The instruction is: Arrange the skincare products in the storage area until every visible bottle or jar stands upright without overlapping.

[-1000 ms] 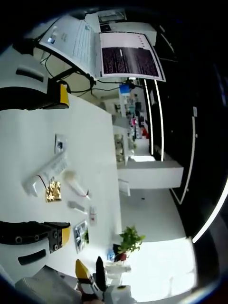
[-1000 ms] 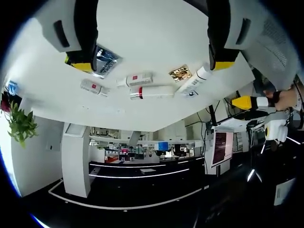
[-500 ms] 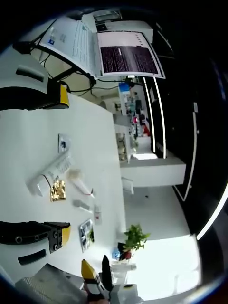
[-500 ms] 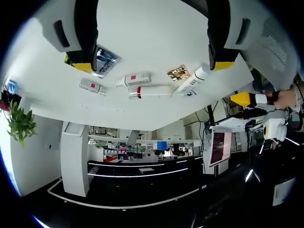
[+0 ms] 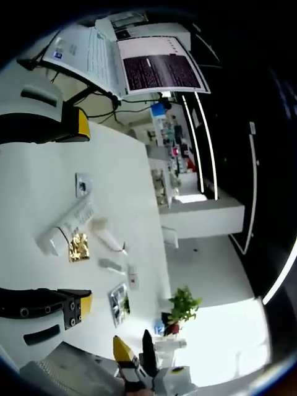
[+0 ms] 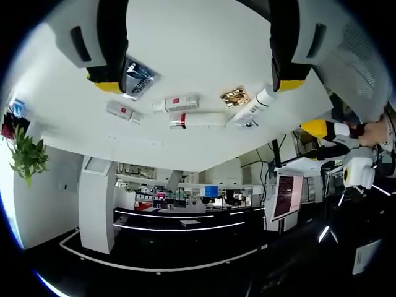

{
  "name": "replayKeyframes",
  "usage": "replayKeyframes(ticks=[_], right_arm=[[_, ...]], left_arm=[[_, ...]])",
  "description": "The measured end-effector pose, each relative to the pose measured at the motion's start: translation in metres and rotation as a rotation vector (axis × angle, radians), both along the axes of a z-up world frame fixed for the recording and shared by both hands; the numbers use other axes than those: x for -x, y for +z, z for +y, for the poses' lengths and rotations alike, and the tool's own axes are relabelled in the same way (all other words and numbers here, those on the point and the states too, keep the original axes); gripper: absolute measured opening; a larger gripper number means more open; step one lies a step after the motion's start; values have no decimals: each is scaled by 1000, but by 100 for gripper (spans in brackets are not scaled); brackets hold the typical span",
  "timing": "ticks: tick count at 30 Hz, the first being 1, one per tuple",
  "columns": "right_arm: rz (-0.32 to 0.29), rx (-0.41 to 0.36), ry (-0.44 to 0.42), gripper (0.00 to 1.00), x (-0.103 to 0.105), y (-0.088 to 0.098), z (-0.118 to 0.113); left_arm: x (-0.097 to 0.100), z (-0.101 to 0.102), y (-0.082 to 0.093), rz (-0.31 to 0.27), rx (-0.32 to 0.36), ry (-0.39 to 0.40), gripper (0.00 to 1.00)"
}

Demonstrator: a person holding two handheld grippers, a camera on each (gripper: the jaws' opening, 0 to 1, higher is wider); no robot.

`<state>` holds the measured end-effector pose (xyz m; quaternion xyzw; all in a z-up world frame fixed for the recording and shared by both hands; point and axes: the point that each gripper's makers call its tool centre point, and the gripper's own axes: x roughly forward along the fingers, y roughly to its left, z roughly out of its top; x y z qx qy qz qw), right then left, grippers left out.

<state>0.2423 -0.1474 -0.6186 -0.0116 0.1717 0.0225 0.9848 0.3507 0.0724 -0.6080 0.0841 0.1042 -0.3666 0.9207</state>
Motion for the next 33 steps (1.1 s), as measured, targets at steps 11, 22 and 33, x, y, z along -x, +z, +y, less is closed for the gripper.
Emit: replayKeyframes(ticks=[11, 22, 33], right_arm=[[13, 7, 7, 98, -1, -2, 2], [4, -18, 2, 96, 1, -1, -1], [-22, -44, -21, 95, 1, 3, -6]], left_arm=[[-2, -2, -7, 44, -14, -9, 97], [-13, -31, 12, 52, -47, -129, 97], [-37, -70, 2, 70, -150, -241, 97]])
